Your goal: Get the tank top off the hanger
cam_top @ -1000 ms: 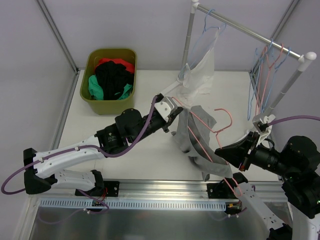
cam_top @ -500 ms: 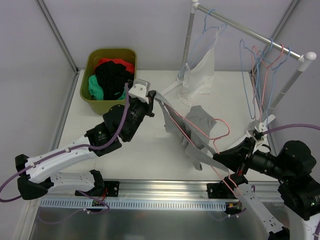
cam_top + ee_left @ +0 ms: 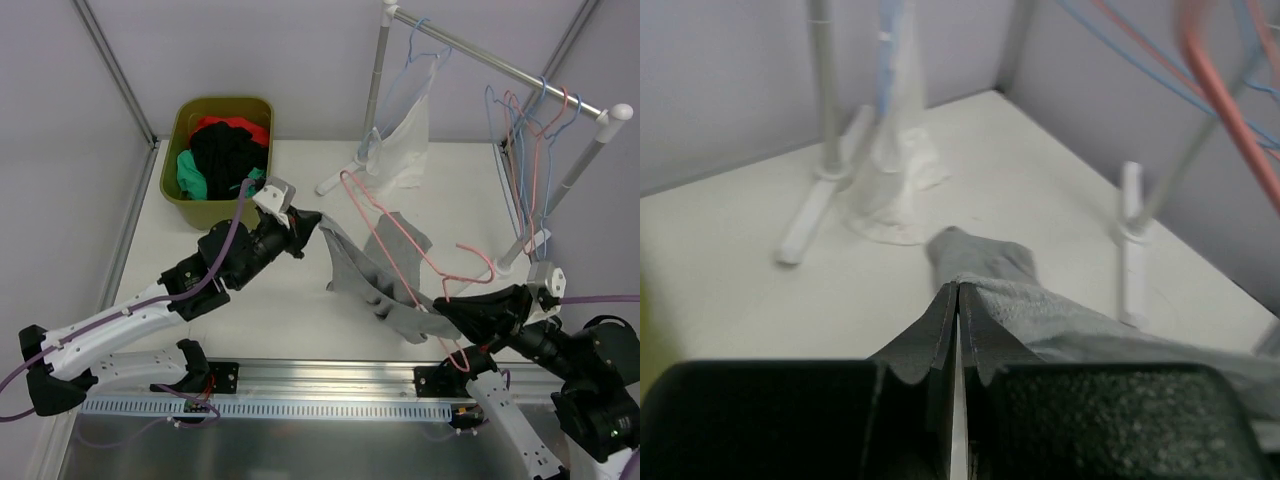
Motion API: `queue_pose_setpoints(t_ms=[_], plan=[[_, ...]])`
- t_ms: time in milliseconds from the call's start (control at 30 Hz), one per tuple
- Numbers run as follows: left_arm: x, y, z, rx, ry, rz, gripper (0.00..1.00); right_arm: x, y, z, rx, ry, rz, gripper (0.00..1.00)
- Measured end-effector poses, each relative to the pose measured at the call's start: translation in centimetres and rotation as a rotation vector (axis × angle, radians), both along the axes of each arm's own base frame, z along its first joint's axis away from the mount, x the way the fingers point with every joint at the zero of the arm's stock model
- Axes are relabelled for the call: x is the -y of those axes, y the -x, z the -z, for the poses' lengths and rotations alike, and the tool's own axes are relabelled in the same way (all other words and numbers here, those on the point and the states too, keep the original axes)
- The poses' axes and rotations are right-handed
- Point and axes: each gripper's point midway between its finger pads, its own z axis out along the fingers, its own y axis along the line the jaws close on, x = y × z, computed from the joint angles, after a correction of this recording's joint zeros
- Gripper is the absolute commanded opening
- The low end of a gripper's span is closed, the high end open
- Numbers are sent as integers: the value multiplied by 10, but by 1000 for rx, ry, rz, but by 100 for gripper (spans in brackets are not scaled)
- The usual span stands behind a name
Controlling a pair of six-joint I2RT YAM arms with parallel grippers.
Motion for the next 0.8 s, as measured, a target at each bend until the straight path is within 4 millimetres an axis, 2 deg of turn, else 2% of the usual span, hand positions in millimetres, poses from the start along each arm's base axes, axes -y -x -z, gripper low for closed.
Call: queue_pose_setpoints(t_ms=[67, 233, 333, 400, 500, 567, 633, 700, 733, 800], plan=[[15, 16, 10, 0, 18, 132, 0, 0, -18, -1, 28, -56, 57, 0], [53, 75, 56, -56, 44, 522, 0, -12, -73, -4, 32, -252, 128, 0], [70, 103, 83, -132, 29, 697, 0, -19, -94, -17, 45, -363, 127, 0], [75, 111, 100, -179, 20, 750, 0, -20, -99, -40, 91, -441, 110, 0], [74, 114, 138, -281, -11, 740, 0, -17, -97, -66, 117, -475, 113, 0], [67, 110, 165, -352, -44, 677, 0, -11, -98, -86, 86, -458, 166, 0], [58, 102, 181, -398, -69, 596, 0, 2, -100, -111, 63, -446, 255, 0], [50, 93, 191, -430, -89, 514, 6, 19, -104, -123, 32, -431, 369, 0], [44, 89, 194, -438, -101, 472, 10, 27, -108, -122, 9, -415, 430, 0], [33, 83, 198, -454, -134, 404, 48, 45, -122, -113, -34, -353, 569, 0]])
